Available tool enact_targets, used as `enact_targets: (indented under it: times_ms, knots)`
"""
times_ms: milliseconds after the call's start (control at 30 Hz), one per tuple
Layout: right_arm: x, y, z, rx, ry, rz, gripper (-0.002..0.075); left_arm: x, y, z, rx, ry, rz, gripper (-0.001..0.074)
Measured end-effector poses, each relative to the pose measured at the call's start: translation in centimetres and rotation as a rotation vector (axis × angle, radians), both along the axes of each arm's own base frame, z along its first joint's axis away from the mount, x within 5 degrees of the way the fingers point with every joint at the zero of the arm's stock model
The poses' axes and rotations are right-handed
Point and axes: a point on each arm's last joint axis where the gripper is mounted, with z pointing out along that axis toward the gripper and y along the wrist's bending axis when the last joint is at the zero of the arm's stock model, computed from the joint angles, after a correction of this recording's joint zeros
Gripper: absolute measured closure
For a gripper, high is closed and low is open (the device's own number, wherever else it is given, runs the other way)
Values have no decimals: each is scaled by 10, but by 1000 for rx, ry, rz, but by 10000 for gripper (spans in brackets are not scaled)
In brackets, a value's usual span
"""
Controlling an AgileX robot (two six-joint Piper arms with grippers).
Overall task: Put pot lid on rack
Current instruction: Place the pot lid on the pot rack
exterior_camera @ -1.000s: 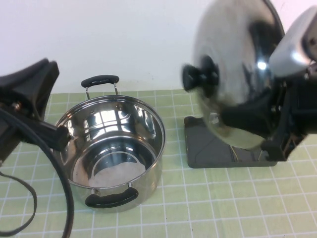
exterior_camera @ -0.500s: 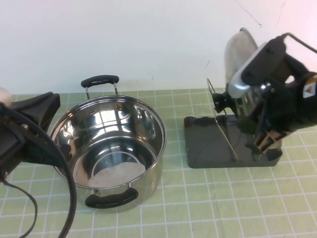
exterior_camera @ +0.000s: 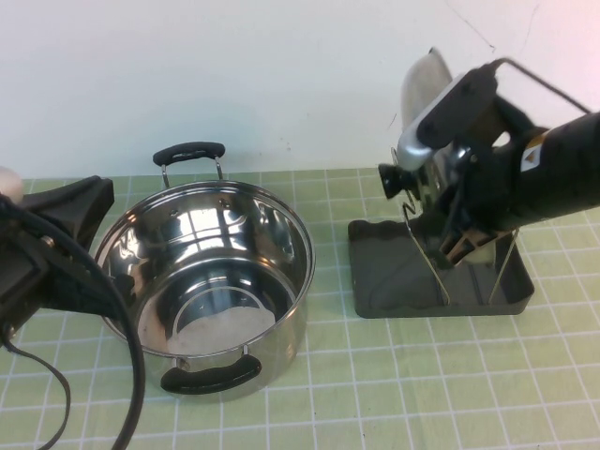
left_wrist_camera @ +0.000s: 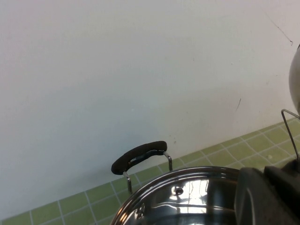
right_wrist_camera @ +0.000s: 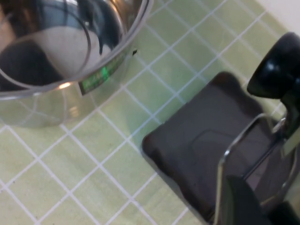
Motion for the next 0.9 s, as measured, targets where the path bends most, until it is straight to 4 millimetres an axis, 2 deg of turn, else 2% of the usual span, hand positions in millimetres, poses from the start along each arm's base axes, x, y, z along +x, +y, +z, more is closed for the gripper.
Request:
enact_targets:
  times_ms: [167,333,500,567,667,900]
  knots:
    - [8,4,-17,-12,39,-13,556,0,0,0,4,-1,0,736]
    - [11,6,-17,4,15,-20,550,0,0,-2,25,12,2,736]
    - [12,5,-16,0,-4,-18,396,0,1,-3,35,27,5,737]
    - [11,5,-14,-4,-6,-18,367,0,1,-4,46,34,7,737]
    - [4,0,0,-6,-18,-25,360,0,2,-7,84,45,7,737]
    - [-31,-25,60,34,-146,-63,411,-2,4,-11,111,91,17,737]
